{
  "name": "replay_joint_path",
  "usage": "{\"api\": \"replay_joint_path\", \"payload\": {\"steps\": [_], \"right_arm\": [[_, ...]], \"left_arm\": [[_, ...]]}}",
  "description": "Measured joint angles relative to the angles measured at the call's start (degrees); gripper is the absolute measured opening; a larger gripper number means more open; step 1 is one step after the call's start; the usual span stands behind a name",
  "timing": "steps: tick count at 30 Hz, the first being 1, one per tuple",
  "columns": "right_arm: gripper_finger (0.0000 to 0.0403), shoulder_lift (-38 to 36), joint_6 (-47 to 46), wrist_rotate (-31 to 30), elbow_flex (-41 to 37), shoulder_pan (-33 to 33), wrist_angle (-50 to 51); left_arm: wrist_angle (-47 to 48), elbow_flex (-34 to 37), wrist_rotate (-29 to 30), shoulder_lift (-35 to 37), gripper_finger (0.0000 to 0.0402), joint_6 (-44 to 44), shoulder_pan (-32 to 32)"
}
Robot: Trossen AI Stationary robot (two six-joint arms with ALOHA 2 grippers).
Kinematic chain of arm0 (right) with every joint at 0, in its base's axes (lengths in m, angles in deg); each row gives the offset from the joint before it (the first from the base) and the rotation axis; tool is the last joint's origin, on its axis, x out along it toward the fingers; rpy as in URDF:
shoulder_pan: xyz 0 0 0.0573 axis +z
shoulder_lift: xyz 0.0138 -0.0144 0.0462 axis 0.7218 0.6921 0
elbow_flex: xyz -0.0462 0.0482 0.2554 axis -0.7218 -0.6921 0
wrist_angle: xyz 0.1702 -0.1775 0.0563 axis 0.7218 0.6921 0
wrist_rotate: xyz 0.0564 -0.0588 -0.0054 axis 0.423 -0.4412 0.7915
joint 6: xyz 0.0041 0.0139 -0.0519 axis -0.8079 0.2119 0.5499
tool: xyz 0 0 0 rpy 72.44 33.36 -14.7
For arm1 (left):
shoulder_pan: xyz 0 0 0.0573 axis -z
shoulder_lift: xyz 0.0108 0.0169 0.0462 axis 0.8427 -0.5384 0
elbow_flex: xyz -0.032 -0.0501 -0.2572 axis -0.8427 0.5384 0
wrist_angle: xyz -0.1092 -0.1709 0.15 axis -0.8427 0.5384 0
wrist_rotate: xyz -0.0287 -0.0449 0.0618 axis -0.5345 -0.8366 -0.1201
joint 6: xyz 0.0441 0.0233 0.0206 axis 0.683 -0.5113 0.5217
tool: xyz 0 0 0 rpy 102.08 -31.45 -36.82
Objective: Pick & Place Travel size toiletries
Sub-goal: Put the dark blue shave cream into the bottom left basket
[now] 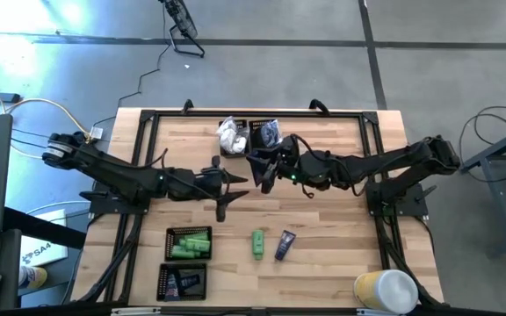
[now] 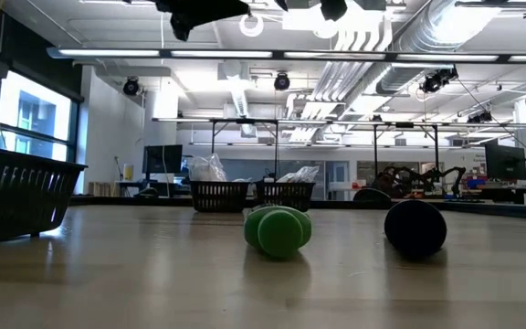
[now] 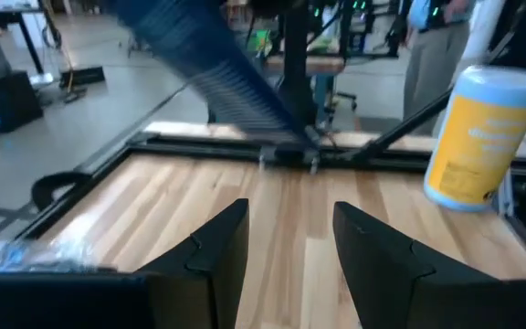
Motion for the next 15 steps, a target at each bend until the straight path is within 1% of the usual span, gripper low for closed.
{"api": "replay_joint_path", "payload": {"steps": [4,10,15], "right_arm": [[0.0127,0.00,0.15,-1.60,0.02,-0.31,-0.87],[0.0125,0.02,2.73,-2.67,0.02,-0.39,-4.48],[0.0126,0.02,2.82,-4.12,0.02,-0.39,-6.40]], "left_arm": [[-2.81,0.03,-0.03,-1.14,0.0158,-1.30,-0.02],[-8.32,0.01,5.15,-3.26,0.0158,-4.68,-0.03],[-12.16,0.01,8.68,-6.22,0.0158,-3.84,-0.04]]}}
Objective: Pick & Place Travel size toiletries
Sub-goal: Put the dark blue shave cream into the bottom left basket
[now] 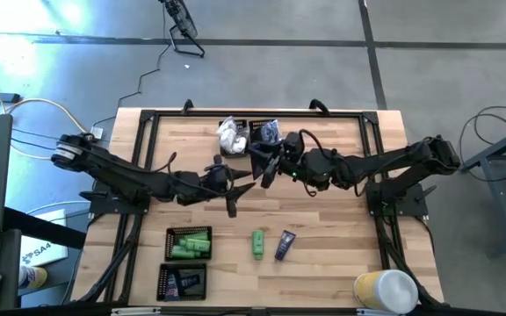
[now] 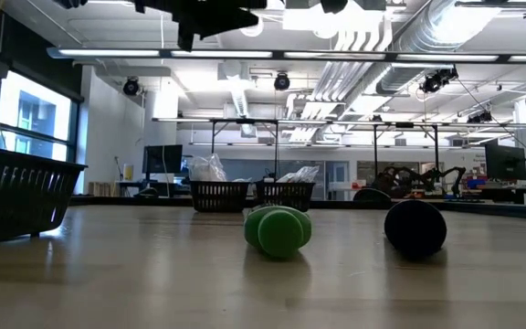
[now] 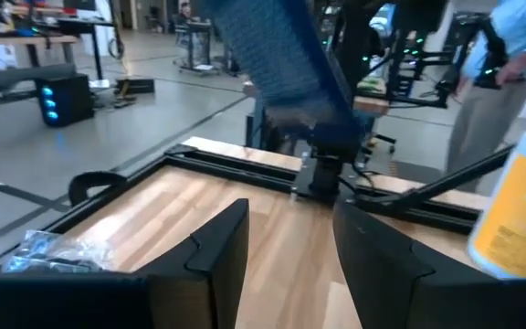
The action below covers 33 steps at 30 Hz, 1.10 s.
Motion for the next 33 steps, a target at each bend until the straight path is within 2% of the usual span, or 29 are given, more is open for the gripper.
{"api": "replay_joint_path", "payload": {"steps": [8,16,33], "right_arm": [[0.0126,0.00,-1.82,-2.25,0.00,0.00,-0.09],[0.0126,0.00,-1.78,-3.42,0.00,-0.41,-0.65],[0.0126,1.49,1.68,-3.46,0.04,-0.74,-1.46]], "left_arm": [[-11.03,0.00,0.83,-4.32,0.0158,6.87,0.00],[-17.01,0.00,2.40,-5.33,0.0158,8.22,0.00],[-17.41,-0.01,2.43,-5.34,0.0158,3.70,0.00]]}}
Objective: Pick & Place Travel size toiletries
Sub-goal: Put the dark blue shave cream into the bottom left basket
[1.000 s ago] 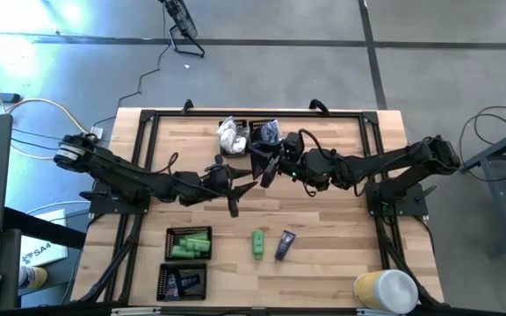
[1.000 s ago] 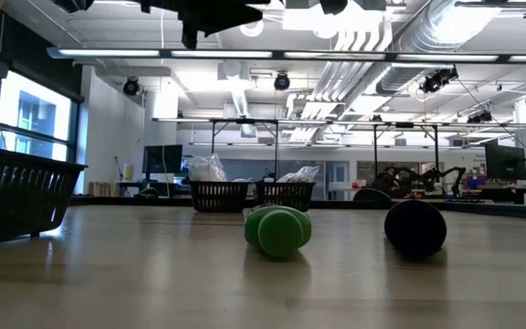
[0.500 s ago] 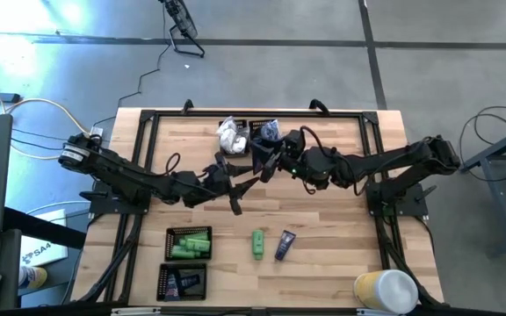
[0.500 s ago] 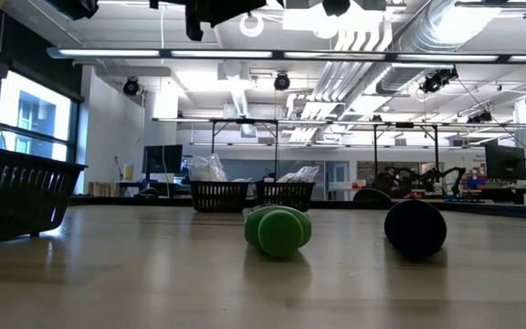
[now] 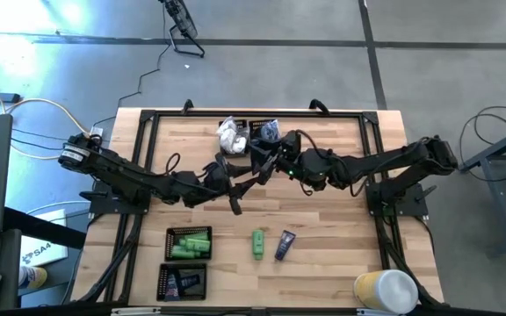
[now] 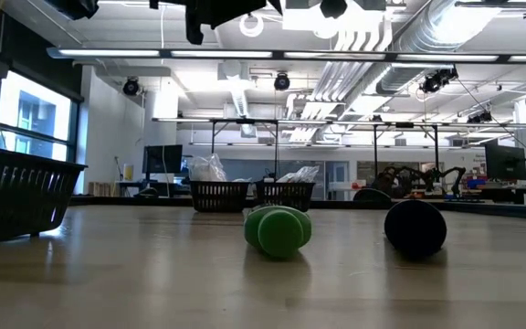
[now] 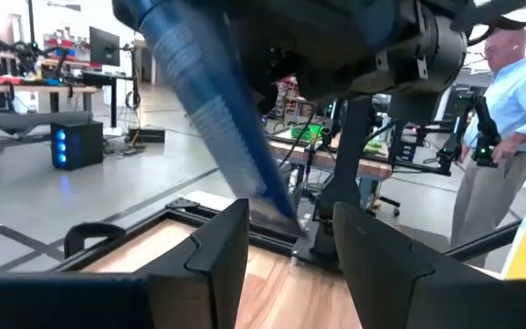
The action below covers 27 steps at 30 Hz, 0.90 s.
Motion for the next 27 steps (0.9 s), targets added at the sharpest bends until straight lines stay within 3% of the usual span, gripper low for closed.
{"api": "replay_joint_path", "payload": {"steps": [16,27], "right_arm": [[0.0127,1.09,3.01,0.46,-0.04,0.15,0.37],[0.0126,2.14,3.01,1.07,-0.07,0.20,-0.06]], "left_arm": [[1.21,0.01,0.68,0.02,0.0158,-1.81,0.00],[6.09,0.01,3.32,0.02,0.0158,-8.02,0.00]]}}
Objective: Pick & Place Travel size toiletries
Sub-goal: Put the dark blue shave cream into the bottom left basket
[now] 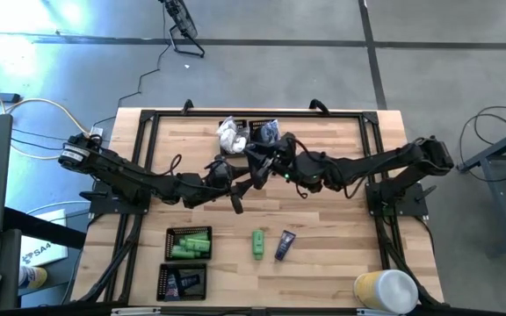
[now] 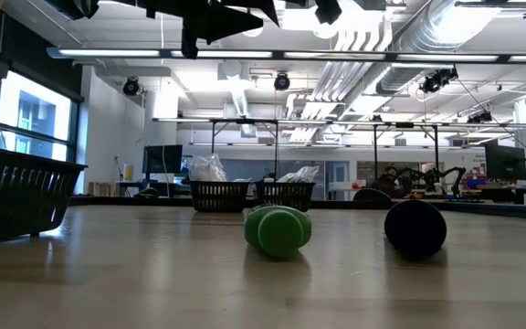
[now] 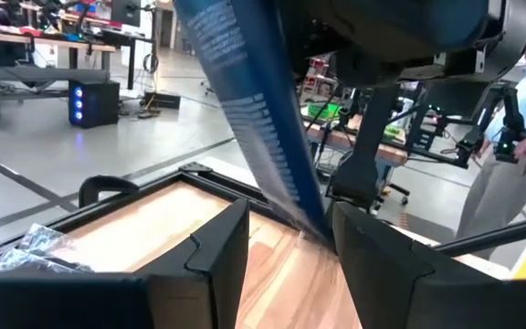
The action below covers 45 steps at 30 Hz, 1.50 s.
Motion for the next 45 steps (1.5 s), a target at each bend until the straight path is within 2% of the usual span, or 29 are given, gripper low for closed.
{"api": "replay_joint_path", "payload": {"steps": [9,12,21,25,29,34,42,45], "right_arm": [[0.0126,0.02,0.00,1.14,0.00,0.00,0.26],[0.0126,0.02,0.00,1.14,0.00,0.00,0.17],[0.0126,0.02,0.10,0.87,0.00,-0.02,0.21],[0.0128,0.02,0.09,1.08,0.00,0.00,0.39],[0.0135,0.00,1.42,4.22,0.00,-0.11,0.39],[0.0176,-0.11,1.41,4.56,0.00,-0.01,0.12],[0.0274,-2.29,1.84,4.51,0.01,-0.04,-0.37],[0.0304,-5.17,4.45,4.41,-0.09,0.25,0.34]], "left_arm": [[-0.02,0.00,0.22,0.00,0.0153,0.00,0.00],[-0.02,0.00,0.22,0.00,0.0129,0.00,0.00],[0.02,0.00,0.00,0.00,0.0015,0.26,0.00],[0.26,0.00,-0.04,0.00,0.0007,0.45,0.02],[0.42,0.00,-0.26,0.00,0.0005,0.48,0.04],[0.42,0.00,-0.27,0.00,0.0003,0.46,-0.02],[0.48,0.00,-0.24,0.01,0.0002,0.46,0.00],[1.15,0.00,-0.24,0.02,0.0001,0.46,0.00]]}}
